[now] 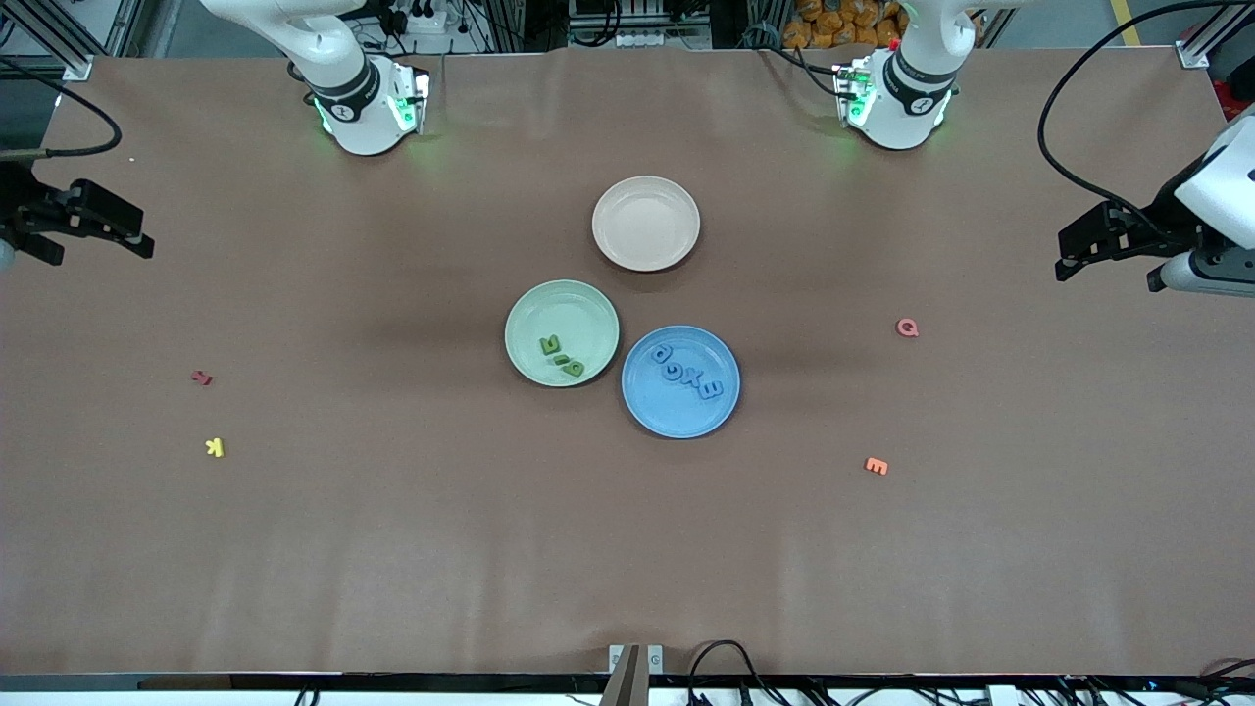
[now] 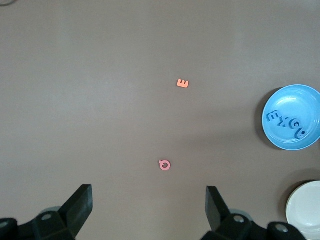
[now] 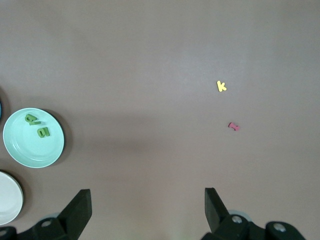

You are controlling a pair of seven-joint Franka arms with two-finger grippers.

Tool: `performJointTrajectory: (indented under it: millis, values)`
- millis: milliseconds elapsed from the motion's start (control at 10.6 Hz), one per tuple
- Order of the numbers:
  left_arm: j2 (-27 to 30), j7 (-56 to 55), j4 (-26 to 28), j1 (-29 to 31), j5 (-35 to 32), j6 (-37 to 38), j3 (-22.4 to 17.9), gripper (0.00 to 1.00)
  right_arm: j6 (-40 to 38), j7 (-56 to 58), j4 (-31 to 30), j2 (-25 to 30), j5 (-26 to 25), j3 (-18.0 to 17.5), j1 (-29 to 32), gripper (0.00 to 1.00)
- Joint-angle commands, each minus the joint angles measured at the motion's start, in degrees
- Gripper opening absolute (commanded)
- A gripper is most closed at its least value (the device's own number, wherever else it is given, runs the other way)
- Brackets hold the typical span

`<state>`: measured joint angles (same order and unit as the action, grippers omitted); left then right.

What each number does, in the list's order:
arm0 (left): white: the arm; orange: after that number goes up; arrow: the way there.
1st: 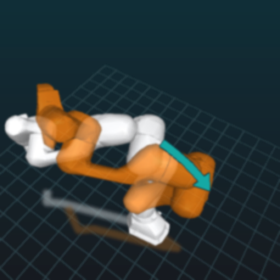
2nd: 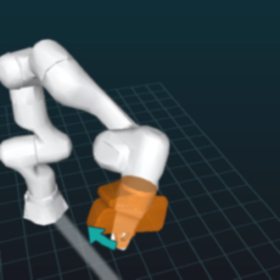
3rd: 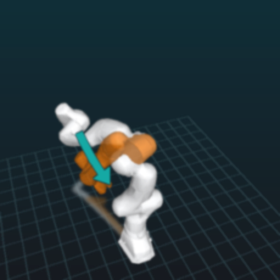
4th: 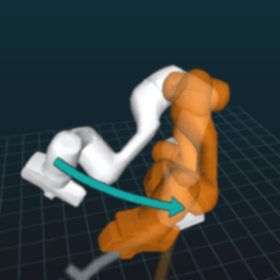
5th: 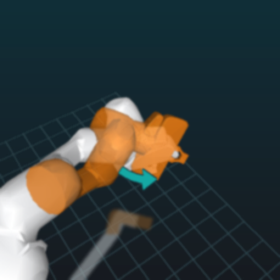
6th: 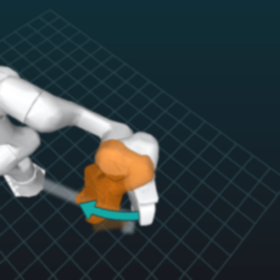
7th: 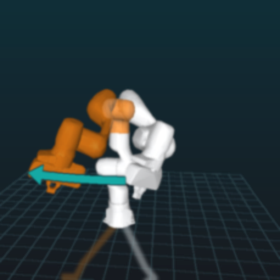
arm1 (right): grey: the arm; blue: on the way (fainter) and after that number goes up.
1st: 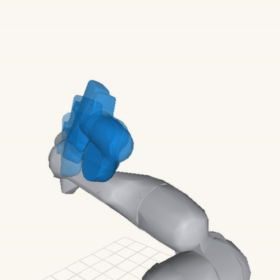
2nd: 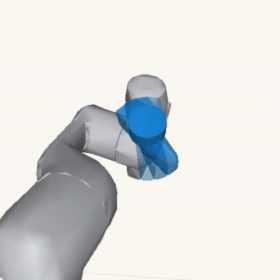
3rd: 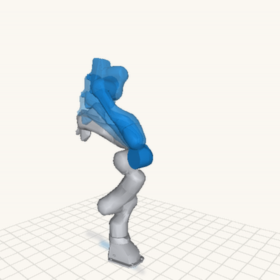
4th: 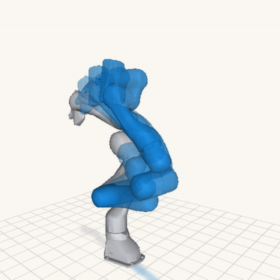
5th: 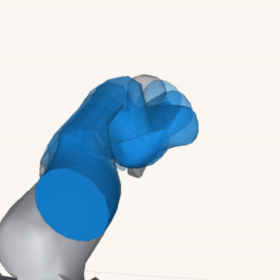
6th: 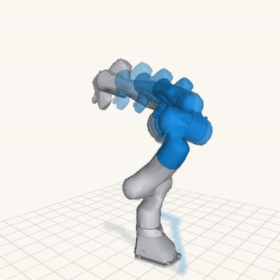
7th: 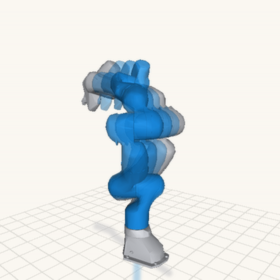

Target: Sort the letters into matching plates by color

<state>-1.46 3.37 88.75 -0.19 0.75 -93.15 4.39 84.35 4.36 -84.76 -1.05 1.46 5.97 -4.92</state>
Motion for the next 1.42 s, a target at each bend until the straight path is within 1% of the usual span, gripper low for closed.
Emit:
performJointTrajectory:
  millis: [0, 472, 661, 850, 1322]
  values:
    - [-0.2, 0.1, -0.9, -0.2, 0.7, 0.4, 0.0, 1.0, 3.1, -0.9, -6.8, 4.2, 0.0, 0.0, -0.5, 1.0]
    - [-0.2, 0.1, -0.9, -0.1, 0.9, 0.4, -0.1, 1.0, 7.2, -1.5, -5.3, 1.3, -0.8, 0.1, -0.5, 1.0]
    - [-0.2, 0.1, -0.9, -0.1, 0.9, 0.2, -0.1, 1.0, 9.0, -6.5, -4.5, 0.2, -1.6, 0.0, -1.0, 1.0]
    - [-0.2, 0.1, -0.9, -0.1, 0.9, 0.1, -0.1, 1.0, 9.3, -7.8, -4.6, -0.1, -2.8, 0.1, -1.3, 1.0]
    - [-0.2, 0.1, -0.9, -0.2, 0.9, 0.1, 0.0, 1.0, 9.4, -7.8, -4.3, -0.3, -3.1, 1.3, -1.8, 1.0]
